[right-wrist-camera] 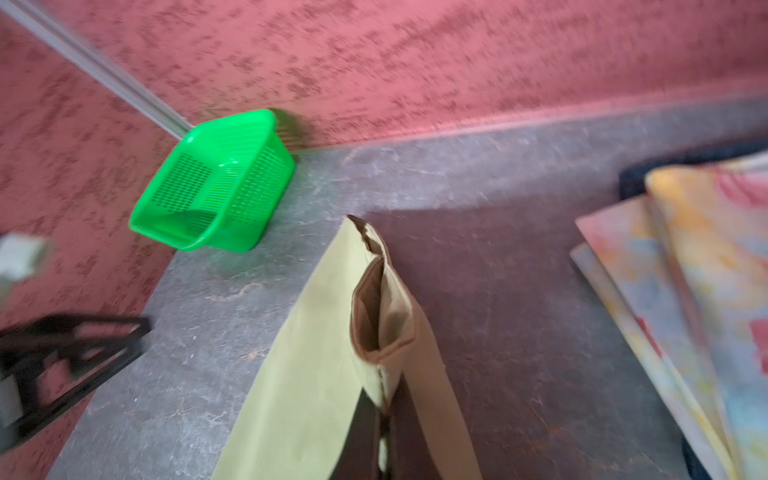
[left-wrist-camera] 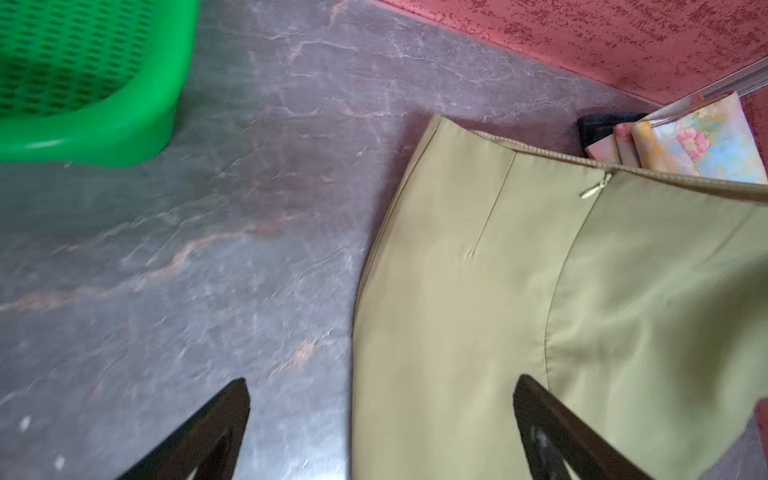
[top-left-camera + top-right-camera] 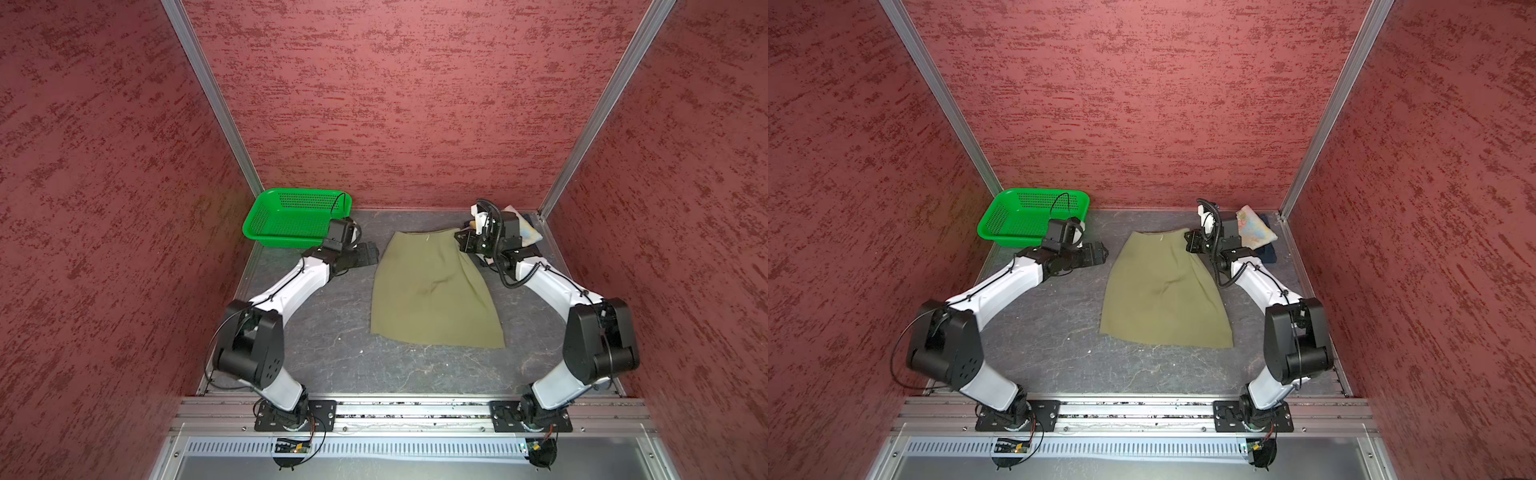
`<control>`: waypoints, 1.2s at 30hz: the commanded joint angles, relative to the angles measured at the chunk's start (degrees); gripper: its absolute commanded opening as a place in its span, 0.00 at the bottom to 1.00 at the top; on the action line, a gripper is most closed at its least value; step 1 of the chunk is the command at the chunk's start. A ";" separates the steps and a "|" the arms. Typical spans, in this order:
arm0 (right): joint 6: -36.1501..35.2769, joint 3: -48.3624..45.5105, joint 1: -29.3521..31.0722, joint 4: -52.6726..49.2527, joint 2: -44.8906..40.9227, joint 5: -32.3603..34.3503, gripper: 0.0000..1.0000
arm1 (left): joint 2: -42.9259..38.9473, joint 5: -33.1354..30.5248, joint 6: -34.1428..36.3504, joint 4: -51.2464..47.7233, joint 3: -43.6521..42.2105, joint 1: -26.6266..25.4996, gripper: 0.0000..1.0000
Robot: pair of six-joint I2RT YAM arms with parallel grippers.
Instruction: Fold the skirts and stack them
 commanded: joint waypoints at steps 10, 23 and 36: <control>-2.47 -4.48 1.61 4.63 -1.67 -3.70 0.00 | 27.16 11.77 16.30 17.42 20.87 0.12 1.00; -2.60 -2.66 3.26 4.86 -1.28 -3.61 0.00 | 46.26 20.54 12.24 -10.50 48.81 2.02 1.00; -2.04 -3.57 3.41 6.76 -2.58 -3.02 0.00 | 54.11 25.84 2.47 -9.89 58.80 0.66 0.25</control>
